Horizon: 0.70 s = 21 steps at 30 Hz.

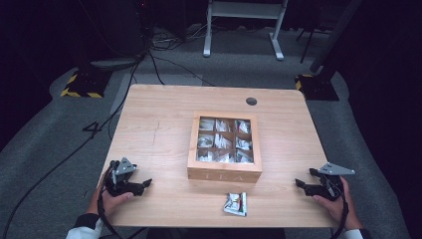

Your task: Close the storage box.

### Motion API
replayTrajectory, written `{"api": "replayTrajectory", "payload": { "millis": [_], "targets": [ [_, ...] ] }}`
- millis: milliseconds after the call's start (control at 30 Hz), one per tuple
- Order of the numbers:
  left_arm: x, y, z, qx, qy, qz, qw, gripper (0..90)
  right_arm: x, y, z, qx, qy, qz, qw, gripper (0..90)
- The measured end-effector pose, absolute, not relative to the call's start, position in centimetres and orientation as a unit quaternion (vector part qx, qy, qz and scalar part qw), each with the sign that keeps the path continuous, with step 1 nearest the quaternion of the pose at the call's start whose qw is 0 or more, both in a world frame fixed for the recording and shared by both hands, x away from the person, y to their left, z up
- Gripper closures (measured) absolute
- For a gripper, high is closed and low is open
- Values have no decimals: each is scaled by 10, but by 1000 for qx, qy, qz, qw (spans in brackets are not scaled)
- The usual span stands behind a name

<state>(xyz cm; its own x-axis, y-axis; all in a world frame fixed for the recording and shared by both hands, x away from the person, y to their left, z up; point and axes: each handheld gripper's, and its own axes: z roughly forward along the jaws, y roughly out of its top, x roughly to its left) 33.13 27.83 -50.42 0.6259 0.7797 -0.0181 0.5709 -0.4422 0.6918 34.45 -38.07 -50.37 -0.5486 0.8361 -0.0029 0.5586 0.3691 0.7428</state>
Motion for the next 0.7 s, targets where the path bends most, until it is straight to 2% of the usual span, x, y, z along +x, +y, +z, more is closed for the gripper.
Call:
{"api": "replayTrajectory", "payload": {
  "millis": [700],
  "targets": [
    [332,279,-504,836,401,157,340,176,344,-381,-504,435,803,357,195,210]
  ]
}}
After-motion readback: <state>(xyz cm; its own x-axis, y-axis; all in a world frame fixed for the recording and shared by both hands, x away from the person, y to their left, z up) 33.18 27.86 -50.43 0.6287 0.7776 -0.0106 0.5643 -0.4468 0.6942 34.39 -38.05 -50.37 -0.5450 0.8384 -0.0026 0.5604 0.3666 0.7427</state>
